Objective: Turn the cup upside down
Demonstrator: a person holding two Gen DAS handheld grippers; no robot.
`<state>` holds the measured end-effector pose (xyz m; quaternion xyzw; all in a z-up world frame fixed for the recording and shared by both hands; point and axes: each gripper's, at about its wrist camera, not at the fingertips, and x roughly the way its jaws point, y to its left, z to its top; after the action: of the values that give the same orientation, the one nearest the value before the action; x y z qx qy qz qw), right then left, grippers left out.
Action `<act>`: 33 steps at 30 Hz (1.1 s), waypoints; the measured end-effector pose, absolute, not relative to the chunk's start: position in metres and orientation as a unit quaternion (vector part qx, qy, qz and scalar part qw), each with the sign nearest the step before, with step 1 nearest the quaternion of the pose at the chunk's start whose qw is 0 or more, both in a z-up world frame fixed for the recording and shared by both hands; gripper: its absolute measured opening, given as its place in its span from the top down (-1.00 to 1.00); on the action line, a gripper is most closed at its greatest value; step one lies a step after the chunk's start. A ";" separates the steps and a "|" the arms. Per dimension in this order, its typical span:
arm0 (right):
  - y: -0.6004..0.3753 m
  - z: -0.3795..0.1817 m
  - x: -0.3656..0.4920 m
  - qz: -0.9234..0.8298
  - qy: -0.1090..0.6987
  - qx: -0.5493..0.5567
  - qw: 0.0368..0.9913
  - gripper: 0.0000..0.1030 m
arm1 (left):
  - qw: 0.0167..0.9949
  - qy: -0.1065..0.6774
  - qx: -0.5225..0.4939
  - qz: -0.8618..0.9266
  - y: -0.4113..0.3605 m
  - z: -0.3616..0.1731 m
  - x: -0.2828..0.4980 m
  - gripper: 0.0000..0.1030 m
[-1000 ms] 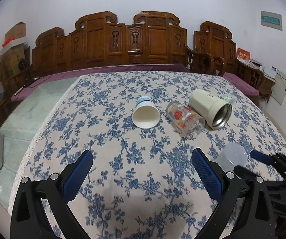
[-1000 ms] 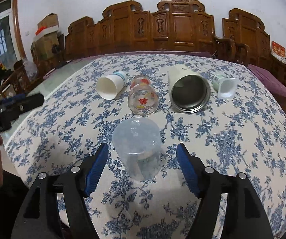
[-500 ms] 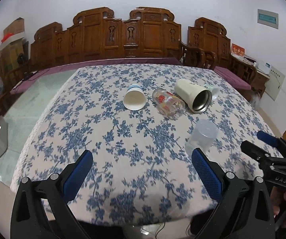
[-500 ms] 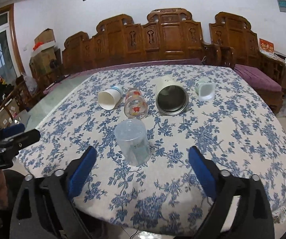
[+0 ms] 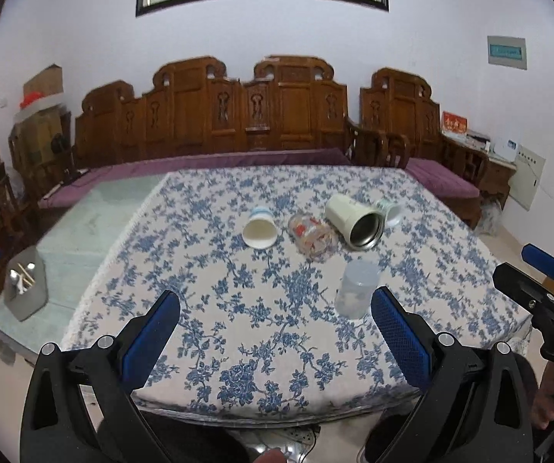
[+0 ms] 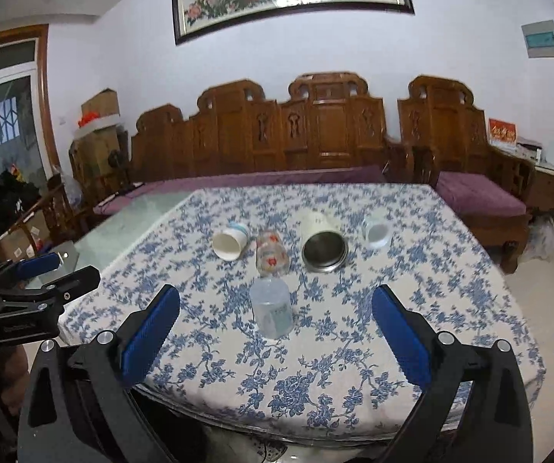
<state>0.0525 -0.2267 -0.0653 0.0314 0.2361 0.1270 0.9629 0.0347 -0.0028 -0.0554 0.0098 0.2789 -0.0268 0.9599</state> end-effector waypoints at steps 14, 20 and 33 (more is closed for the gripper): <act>-0.239 -0.021 0.001 0.117 0.168 0.031 0.978 -0.95 | 0.976 0.217 0.005 -0.009 -0.002 -0.007 -0.024 -0.85; -0.239 -0.021 -0.001 0.114 0.168 0.033 0.978 -0.95 | 0.978 0.208 0.008 -0.006 -0.002 -0.005 -0.031 -0.85; -0.236 -0.023 0.003 0.112 0.171 0.030 0.978 -0.95 | 0.979 0.201 0.009 -0.006 -0.003 -0.006 -0.033 -0.85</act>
<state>0.0030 -0.2360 -0.0233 0.0297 0.1710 0.1118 0.9785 -0.0326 -0.0026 -0.0060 0.0086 0.2014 -0.0058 0.9795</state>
